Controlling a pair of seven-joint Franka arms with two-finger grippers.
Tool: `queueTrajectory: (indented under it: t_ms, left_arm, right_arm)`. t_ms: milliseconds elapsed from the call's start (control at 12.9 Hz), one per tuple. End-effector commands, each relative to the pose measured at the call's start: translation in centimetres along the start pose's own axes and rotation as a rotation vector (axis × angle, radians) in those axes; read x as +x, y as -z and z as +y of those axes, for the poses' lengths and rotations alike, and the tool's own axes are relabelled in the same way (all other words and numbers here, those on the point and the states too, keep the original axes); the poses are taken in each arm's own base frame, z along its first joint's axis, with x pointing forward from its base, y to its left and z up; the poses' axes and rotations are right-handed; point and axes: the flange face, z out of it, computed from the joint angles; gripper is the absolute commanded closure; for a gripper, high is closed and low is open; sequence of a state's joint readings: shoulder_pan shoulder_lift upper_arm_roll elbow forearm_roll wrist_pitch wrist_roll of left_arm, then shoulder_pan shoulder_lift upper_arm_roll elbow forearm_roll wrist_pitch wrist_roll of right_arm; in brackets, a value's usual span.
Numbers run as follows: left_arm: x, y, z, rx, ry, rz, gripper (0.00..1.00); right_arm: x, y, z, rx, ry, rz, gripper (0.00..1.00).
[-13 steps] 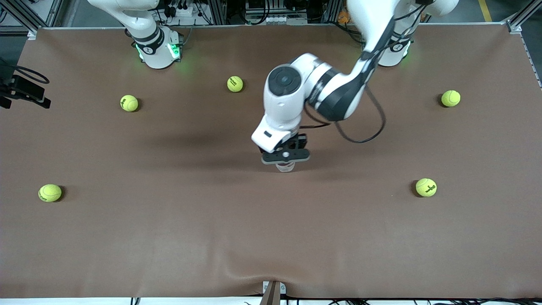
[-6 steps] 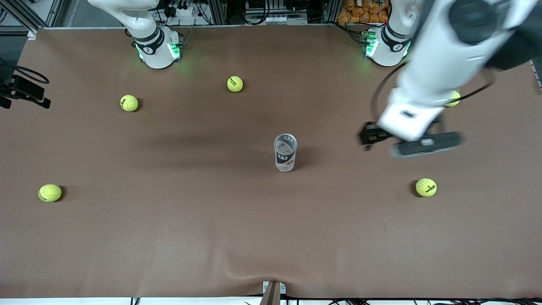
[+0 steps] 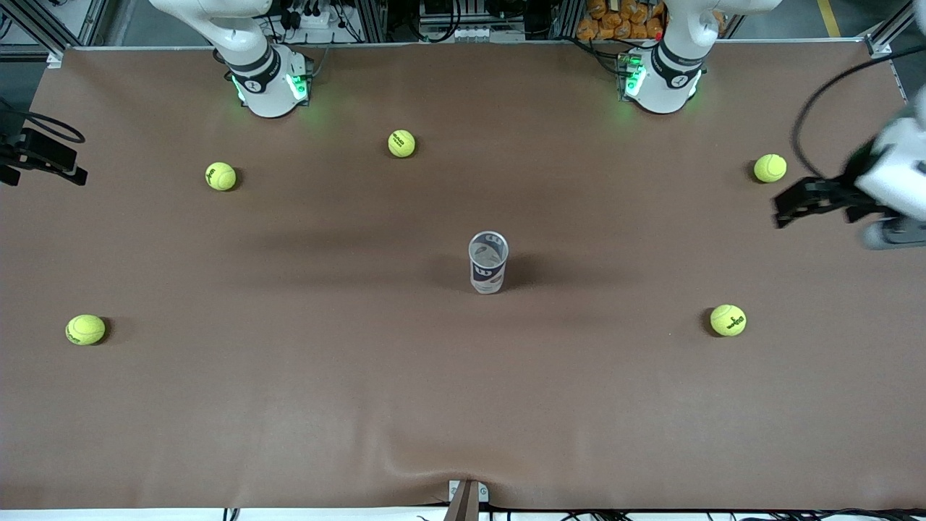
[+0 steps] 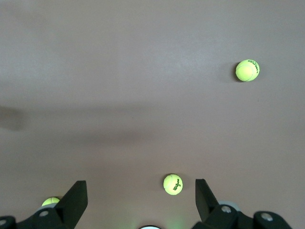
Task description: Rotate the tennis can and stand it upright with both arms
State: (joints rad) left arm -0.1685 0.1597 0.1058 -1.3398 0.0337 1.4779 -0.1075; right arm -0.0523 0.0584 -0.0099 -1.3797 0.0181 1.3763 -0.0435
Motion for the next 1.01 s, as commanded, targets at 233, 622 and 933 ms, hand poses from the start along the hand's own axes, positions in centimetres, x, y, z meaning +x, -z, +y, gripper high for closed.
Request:
queueTrajectory:
  t_ms: [233,622,933]
  left_arm:
    - [-5.6,-2.1,-2.0,-0.055,-0.003,-0.022,0.0]
    - [-6.8,-1.7,0.4,-0.039,-0.051,-0.021,0.0]
    - [-6.5,-0.8,0.5,-0.037,-0.049,-0.016,0.0]
  right_arm:
    - [0.1,0.4,-0.3,0.004,-0.008,0.002,0.0]
    - [0.2,0.3,-0.4,0.006,-0.006,0.001,0.0]
    - [0.2,0.3,-0.4,0.006,-0.006,0.001,0.0]
